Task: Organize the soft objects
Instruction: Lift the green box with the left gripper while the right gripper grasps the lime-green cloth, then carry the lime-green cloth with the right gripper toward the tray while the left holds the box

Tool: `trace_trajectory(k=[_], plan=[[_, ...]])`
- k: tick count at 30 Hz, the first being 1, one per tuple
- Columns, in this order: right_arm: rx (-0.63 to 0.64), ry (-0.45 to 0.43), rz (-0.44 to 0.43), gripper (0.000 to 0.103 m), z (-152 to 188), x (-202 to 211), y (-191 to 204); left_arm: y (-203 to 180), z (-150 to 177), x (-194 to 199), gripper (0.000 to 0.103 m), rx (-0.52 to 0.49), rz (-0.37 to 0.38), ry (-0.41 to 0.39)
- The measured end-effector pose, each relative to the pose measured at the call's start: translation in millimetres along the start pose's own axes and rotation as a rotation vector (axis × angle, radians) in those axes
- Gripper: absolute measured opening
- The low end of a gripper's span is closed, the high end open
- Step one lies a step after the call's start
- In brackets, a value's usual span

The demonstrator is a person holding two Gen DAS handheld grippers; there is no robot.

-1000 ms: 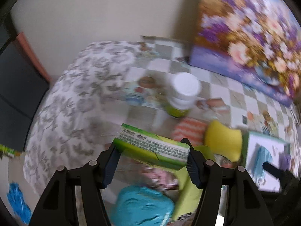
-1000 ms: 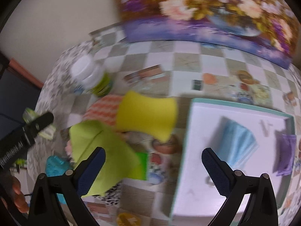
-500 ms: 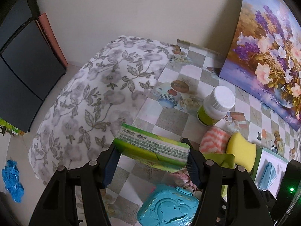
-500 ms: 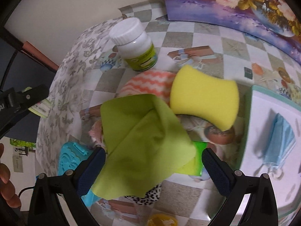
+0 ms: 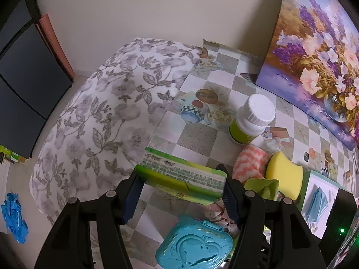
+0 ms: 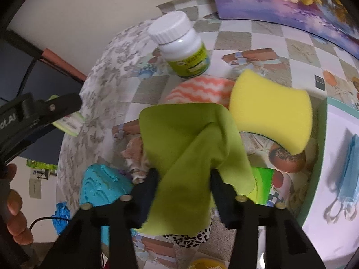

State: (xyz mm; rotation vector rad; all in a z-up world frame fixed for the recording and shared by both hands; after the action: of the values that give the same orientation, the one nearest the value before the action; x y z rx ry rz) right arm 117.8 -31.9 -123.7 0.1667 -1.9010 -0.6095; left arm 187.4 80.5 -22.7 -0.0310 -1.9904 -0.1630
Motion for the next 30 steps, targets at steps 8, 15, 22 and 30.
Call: trace_trajectory(k=[8,15,22,30], plan=[[0.017,-0.028,-0.023,0.037,-1.1,3.9,-4.9,-1.9,0.0,-0.6,0.066,-0.005,0.005,0.004],[0.026,-0.064,-0.034,0.025,-2.6,16.4,-5.3,-4.8,0.9,-1.3,0.066,-0.010,0.011,0.004],[0.042,-0.074,-0.024,0.011,-1.7,19.5,-6.4,-5.6,0.9,-0.8,0.066,-0.012,0.015,0.004],[0.034,-0.126,-0.038,0.009,-6.1,37.6,-7.8,-8.2,1.3,-0.9,0.066,-0.017,0.013,0.005]])
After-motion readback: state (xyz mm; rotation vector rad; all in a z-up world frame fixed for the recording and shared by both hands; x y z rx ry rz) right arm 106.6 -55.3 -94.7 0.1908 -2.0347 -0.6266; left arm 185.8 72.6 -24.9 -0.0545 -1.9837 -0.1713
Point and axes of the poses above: each gripper's, at about its wrist camera, not at the fingertips, and x roughly against the way its jaws point, y to its left, z to its underside, the point moved 4 cm from there along -x, roughly the way its jaws point, and after that the axes turned 5 degrees about -z, right-handed, at the moved point
